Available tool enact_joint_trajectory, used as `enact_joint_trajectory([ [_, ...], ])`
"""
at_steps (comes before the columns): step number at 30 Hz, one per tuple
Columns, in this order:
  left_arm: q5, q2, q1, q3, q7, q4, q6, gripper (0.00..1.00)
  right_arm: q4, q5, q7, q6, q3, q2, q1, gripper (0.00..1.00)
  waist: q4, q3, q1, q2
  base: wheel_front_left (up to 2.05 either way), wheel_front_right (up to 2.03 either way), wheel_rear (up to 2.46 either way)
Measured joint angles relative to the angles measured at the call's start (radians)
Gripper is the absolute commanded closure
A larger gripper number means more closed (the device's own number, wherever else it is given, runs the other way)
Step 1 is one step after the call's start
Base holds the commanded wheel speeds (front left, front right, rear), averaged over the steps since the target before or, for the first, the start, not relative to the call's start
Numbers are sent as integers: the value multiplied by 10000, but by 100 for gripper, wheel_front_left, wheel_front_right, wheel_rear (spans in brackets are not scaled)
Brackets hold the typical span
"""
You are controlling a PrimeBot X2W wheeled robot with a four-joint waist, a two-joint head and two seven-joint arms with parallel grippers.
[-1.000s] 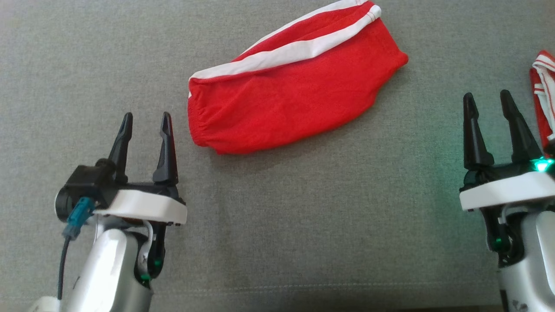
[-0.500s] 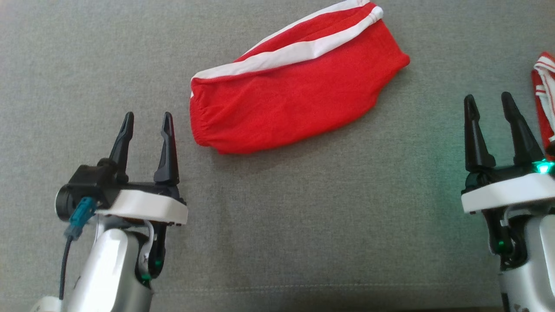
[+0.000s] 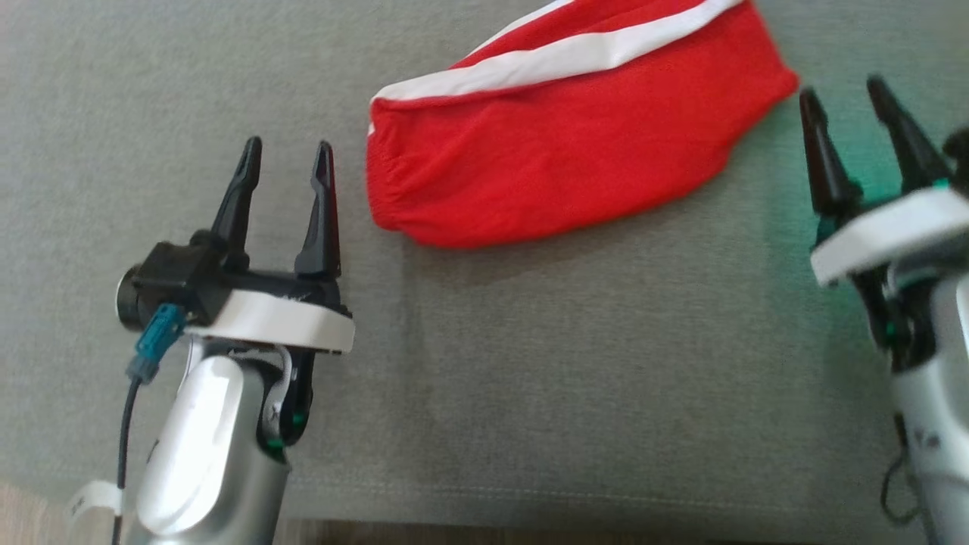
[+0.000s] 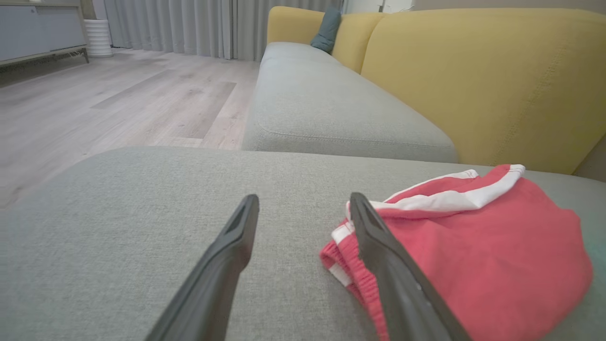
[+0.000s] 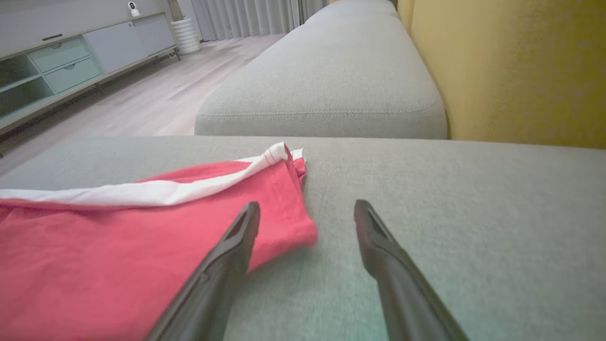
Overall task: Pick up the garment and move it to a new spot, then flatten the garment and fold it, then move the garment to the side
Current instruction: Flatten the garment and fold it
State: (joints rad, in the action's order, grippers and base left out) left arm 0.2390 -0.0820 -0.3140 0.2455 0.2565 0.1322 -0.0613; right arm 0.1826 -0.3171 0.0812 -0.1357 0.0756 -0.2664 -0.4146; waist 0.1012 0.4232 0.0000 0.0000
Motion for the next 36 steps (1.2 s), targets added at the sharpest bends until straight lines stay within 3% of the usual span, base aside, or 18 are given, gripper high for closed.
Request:
enact_joint_trajectory([
  [9, -2, 261, -306, 23, 0, 77, 178, 0, 2307, -146, 1254, 0, 545, -297, -1773, 0, 698, 463, 0, 0, 0, 0, 0],
  [14, -8, 324, -306, 6, 0, 153, 190, 0, 2976, -416, 1954, 0, 702, -259, -2349, 0, 810, 467, 0, 0, 0, 0, 0],
  [17, -90, 360, -306, 0, 0, 190, 267, 0, 3227, -771, 2286, 0, 763, -151, -2654, 81, 800, 448, 0, 0, 0, 0, 0],
  [18, -90, 372, -306, -4, 0, 190, 268, 0, 3300, -899, 2343, 0, 784, -98, -2714, 100, 790, 447, 0, 0, 0, 0, 0],
  [28, -188, 418, -305, -25, 0, 199, 274, 0, 3676, -1407, 1996, 0, 1005, 54, -2838, 100, 718, 322, 0, 0, 0, 0, 0],
  [36, -284, 439, -195, -203, 0, 196, 274, 0, 2569, -1511, 924, 0, 587, 364, -980, 100, 405, 64, 0, 0, 0, 0, 0],
])
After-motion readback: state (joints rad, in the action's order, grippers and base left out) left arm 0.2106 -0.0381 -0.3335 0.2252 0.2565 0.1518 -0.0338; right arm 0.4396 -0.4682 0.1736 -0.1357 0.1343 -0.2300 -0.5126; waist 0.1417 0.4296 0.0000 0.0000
